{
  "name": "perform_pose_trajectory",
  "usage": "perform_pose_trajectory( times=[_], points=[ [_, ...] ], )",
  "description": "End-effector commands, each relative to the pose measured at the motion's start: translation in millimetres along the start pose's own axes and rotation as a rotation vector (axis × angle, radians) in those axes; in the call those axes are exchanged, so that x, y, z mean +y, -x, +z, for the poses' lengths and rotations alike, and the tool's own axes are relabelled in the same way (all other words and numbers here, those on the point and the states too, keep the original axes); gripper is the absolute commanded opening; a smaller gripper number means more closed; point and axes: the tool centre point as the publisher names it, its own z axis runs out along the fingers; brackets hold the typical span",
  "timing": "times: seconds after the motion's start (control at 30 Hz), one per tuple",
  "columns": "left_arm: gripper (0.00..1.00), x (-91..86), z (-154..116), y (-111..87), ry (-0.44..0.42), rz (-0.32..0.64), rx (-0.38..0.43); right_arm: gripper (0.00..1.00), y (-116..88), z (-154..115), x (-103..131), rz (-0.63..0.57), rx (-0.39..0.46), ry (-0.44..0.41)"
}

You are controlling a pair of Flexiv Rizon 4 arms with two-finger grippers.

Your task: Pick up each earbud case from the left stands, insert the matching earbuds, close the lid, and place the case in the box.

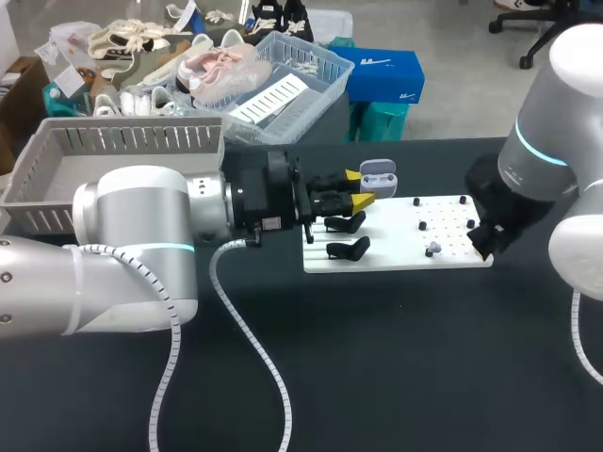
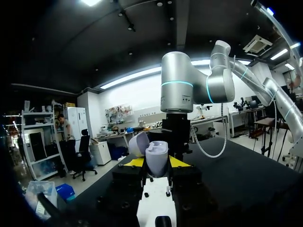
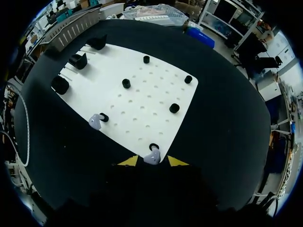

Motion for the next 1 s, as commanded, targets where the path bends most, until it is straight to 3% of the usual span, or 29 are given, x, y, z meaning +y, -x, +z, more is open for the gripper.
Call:
perform_pose_trajectory(
  times=[0.03, 0.1, 0.17, 0.47, 0.67, 1.0],
  points=[
    [0.0, -0.3, 0, -0.4, 0.004, 0.002, -0.002, 0.3, 2, 0, 1, 0.003, -0.001, -0.007],
    [0.0, -0.3, 0, -0.4, 0.004, 0.002, -0.002, 0.28, 2, 0, 1, 0.005, -0.002, -0.008],
    [0.0, -0.3, 0, -0.4, 0.004, 0.002, -0.002, 0.18, 2, 0, 1, 0.007, -0.003, -0.007],
    [0.0, -0.3, 0, -0.4, 0.004, 0.002, -0.002, 0.0, -1, 3, 1, 0.018, 0.006, -0.007],
    [0.0, -0.3, 0, -0.4, 0.004, 0.002, -0.002, 0.0, -2, -2, 0, 0.023, 0.006, -0.008],
    [0.0, -0.3, 0, -0.4, 0.004, 0.002, -0.002, 0.0, 3, -46, 4, -0.016, -0.027, -0.072]
  ],
)
